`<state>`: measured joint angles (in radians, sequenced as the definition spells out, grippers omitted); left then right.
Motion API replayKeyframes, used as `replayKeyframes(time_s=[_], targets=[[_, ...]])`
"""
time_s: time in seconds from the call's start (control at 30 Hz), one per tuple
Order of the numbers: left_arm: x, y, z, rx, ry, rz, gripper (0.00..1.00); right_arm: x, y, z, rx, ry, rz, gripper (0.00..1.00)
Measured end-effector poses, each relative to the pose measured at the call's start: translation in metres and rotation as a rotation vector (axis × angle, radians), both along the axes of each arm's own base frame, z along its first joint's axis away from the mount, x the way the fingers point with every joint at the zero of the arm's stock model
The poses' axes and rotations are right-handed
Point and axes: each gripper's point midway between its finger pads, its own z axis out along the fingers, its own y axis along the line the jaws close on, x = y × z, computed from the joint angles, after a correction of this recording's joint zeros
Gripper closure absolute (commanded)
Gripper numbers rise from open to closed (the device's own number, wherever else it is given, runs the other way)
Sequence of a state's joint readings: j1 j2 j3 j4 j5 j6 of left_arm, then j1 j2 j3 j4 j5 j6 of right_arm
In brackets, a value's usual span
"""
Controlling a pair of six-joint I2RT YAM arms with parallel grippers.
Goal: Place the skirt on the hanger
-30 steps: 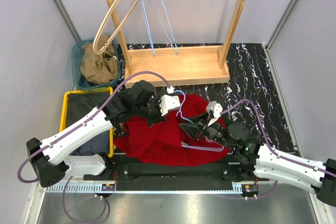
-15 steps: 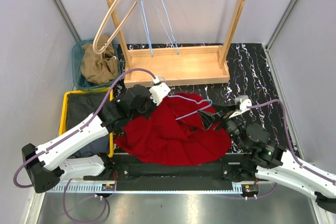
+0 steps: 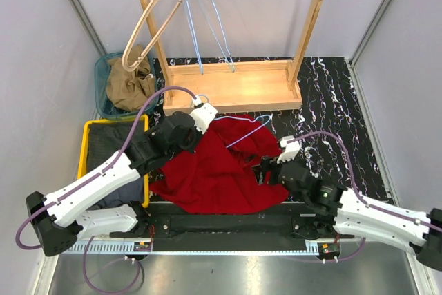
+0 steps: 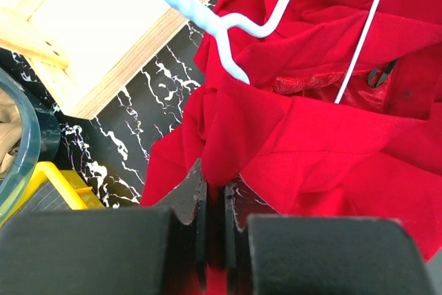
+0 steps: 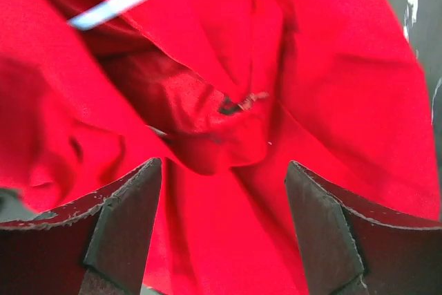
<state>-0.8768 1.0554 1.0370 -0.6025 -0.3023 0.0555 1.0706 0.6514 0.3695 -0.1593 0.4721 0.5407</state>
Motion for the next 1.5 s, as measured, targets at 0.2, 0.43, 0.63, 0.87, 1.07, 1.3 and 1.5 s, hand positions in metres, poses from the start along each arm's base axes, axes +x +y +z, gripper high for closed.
replayKeyframes(time_s=[0.2, 0.43, 0.63, 0.87, 1.07, 1.3, 1.5], targets=[[-0.002, 0.002, 0.001, -0.014, -0.004, 0.003, 1.0, 0.019, -0.001, -0.034, -0.05, 0.078, -0.094, 0.3], [-0.008, 0.007, 0.002, -0.039, -0.008, 0.004, 1.0, 0.065, -0.013, -0.042, 0.02, 0.079, -0.208, 0.79], [-0.014, 0.012, 0.004, -0.061, -0.015, 0.006, 1.0, 0.076, 0.008, -0.037, 0.047, 0.074, -0.151, 1.0], [-0.024, 0.018, 0.011, -0.104, -0.035, -0.015, 1.0, 0.105, 0.008, 0.002, 0.114, 0.024, -0.197, 1.0], [-0.029, 0.023, 0.015, -0.125, -0.049, -0.019, 1.0, 0.136, 0.001, 0.051, 0.161, -0.023, -0.261, 1.0], [-0.022, 0.031, 0.011, -0.093, -0.06, 0.04, 1.0, 0.147, -0.008, 0.079, 0.149, 0.0, -0.29, 1.0], [-0.017, 0.036, 0.009, -0.065, -0.07, 0.08, 1.0, 0.143, -0.015, 0.069, 0.112, 0.056, -0.293, 1.0]])
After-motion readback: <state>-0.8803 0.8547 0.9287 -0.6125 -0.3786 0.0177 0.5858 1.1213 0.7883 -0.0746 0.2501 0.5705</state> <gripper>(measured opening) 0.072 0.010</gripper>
